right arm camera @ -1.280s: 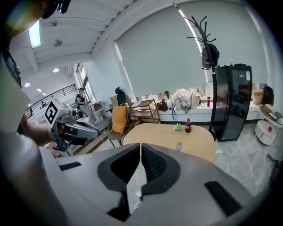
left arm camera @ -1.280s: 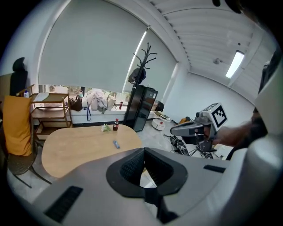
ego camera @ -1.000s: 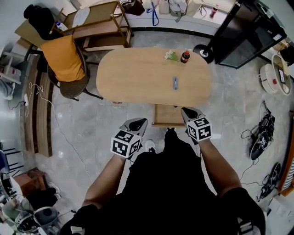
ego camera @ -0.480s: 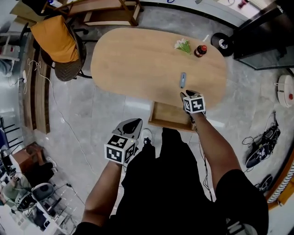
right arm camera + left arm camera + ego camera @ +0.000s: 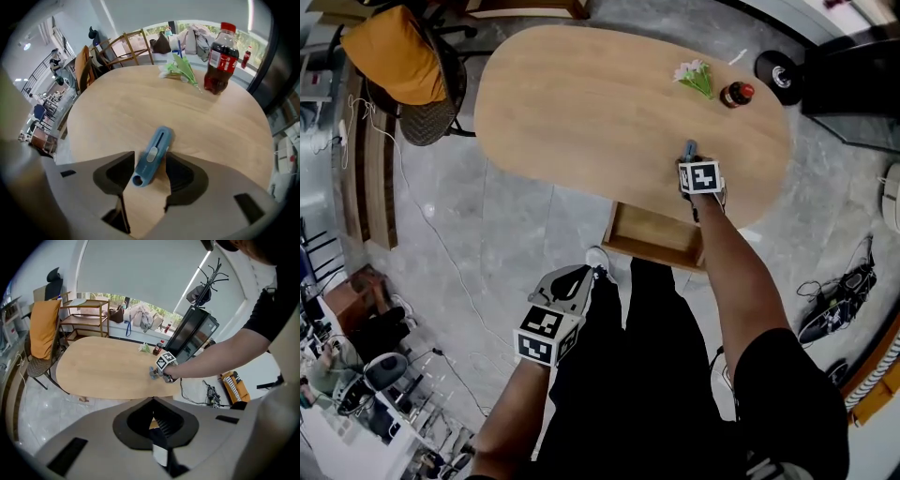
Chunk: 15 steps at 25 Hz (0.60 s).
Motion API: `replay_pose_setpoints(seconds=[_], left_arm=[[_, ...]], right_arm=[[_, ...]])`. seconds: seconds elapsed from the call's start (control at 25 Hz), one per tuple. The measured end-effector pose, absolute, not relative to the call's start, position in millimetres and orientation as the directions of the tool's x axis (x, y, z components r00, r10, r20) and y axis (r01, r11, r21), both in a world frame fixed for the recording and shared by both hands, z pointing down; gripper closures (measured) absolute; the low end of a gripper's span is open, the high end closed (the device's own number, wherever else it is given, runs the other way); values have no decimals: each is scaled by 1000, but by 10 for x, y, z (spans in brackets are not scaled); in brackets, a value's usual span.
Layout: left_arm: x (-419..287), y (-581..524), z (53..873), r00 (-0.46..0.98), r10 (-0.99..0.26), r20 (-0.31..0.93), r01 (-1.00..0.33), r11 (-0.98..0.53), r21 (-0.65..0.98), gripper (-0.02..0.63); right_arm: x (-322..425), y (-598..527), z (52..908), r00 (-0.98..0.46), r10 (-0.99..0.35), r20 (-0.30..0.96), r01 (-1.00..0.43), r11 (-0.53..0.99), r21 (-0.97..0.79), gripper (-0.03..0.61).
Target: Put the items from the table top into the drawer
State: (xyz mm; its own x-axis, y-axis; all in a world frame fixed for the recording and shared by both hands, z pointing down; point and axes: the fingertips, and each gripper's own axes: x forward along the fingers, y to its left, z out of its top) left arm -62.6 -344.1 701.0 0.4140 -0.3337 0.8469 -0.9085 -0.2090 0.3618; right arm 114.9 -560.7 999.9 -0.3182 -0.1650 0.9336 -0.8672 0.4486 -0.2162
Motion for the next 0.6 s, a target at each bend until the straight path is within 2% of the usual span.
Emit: replay_pose_setpoints(seconds=[0.08,0.24,0.4,0.6], left_arm=[[-643,-3460,7054,412,-337,846,-910,-200,364,609],[-650,-3447,7099,408,-340,847,-912,-191,363,609],[-598,-3438,7074,418,-334,845,-907,-211,365,609],[-557,-3413,7058,443,-328,835,-892,-251,375,609]], right_arm=[[1168,-5632,10042,-278,-171,945,-867,469,-170,388],[1216,-5647,10049,-234,-187,954,-862,493,-115,451],[1223,-5562,10022,-296,-148,944,-860,472,-196,457],[1169,-5178,9739,-379,-163,911,-823,510,-251,459]])
